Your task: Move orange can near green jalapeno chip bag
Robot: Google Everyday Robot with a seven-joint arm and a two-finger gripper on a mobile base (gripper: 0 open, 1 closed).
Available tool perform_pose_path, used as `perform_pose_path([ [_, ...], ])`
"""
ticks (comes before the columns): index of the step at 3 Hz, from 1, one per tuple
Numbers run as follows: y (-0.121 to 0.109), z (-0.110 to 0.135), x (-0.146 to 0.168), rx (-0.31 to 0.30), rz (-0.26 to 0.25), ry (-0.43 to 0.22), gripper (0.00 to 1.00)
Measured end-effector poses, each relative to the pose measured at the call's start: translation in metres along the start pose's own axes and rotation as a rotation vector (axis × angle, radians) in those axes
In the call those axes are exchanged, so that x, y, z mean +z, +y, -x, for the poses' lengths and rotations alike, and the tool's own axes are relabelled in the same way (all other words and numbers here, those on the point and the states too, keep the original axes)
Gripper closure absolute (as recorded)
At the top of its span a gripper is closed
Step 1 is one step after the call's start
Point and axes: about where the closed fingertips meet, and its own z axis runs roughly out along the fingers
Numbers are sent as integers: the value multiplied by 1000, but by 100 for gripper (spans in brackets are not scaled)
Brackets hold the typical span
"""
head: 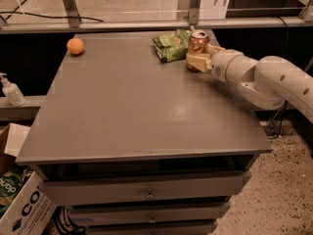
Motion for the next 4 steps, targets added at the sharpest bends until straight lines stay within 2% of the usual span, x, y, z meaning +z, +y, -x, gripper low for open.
perform_pose_path([
  [2, -1, -3, -3, -41, 2, 30, 12],
  [3, 1, 0, -5, -61, 11, 32, 0],
  [4, 5, 6, -11, -77, 34, 27, 0],
])
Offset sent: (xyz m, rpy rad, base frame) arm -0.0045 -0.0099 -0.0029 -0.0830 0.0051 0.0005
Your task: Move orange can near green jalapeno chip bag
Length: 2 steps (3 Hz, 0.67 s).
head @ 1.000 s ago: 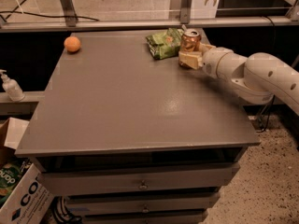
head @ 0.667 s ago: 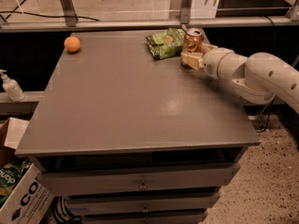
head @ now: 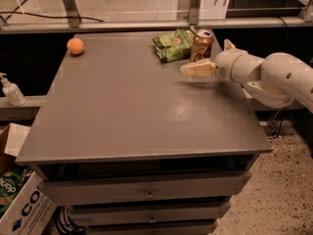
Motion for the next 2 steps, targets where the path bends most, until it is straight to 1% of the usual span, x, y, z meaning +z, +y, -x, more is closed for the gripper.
perform_pose_path([
  [1, 6, 7, -14, -36, 45, 7, 0],
  [2, 14, 5, -41, -60, 129, 6, 0],
])
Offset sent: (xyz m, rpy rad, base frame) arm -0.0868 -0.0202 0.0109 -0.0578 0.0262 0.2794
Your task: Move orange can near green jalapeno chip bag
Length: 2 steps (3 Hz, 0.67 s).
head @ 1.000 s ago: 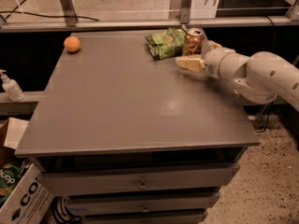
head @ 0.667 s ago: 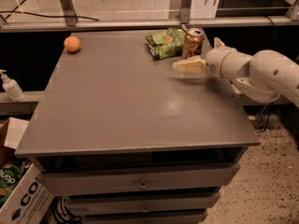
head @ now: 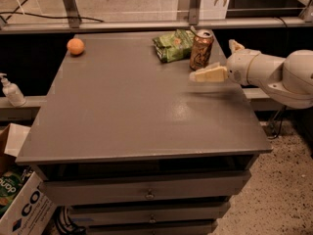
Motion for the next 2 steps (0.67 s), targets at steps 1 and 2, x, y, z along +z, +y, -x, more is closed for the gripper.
perform_pose_path([
  [1, 11, -8, -34, -7, 81, 4, 0],
  [2, 20, -7, -33, -6, 112, 1, 0],
])
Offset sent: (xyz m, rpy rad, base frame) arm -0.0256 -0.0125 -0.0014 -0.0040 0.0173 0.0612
